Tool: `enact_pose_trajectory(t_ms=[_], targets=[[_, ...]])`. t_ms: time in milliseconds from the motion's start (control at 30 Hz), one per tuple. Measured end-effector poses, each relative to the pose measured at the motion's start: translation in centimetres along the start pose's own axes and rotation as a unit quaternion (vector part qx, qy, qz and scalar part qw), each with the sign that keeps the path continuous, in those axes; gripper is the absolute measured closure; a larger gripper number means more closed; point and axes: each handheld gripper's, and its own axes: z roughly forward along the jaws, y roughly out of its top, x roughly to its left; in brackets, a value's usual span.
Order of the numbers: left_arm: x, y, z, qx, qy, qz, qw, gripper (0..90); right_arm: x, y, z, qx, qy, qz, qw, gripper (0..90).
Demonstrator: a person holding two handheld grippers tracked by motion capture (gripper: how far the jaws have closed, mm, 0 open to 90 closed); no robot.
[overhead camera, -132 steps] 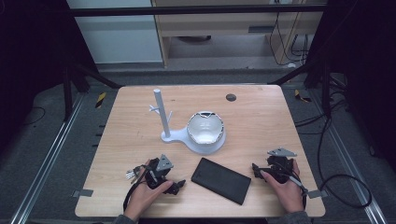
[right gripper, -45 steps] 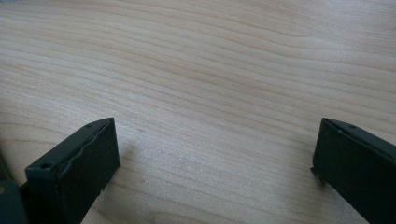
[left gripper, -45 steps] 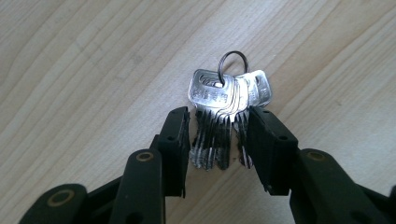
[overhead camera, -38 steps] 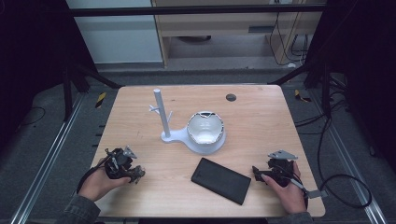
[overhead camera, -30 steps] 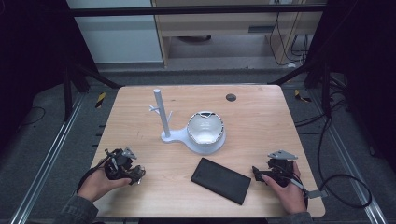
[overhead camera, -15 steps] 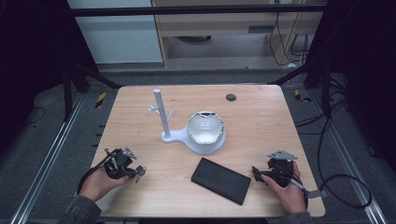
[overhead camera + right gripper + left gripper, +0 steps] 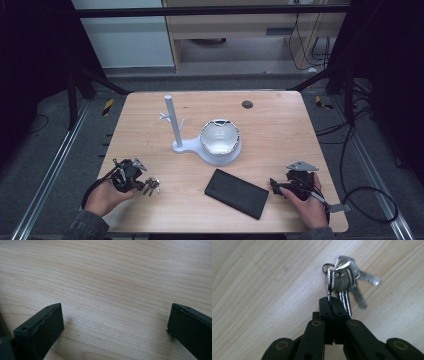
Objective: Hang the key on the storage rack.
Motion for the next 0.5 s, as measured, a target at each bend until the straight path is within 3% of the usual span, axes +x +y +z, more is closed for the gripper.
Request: enact_pose_trajectory(t_ms=[200, 300, 500], targets=[[-0.2, 0.1, -0.4, -0.019, 0.016, -0.002, 0.9997, 88.9, 0.0, 0.0, 0.0, 0.0, 0.0, 0.0, 1.0, 0.6], [-0.9, 0.8, -2.7, -0.041, 0.025, 0.012, 0.9988, 88.9, 0.0, 0.0, 0.0, 0.0, 0.0, 0.0, 1.0, 0.6], [-1.5, 2.7, -5.9, -0.05, 0.034, 0.033, 0.9976, 89.0, 0.0, 0.0, 0.0, 0.0, 0.0, -0.001, 1.0, 0.6]])
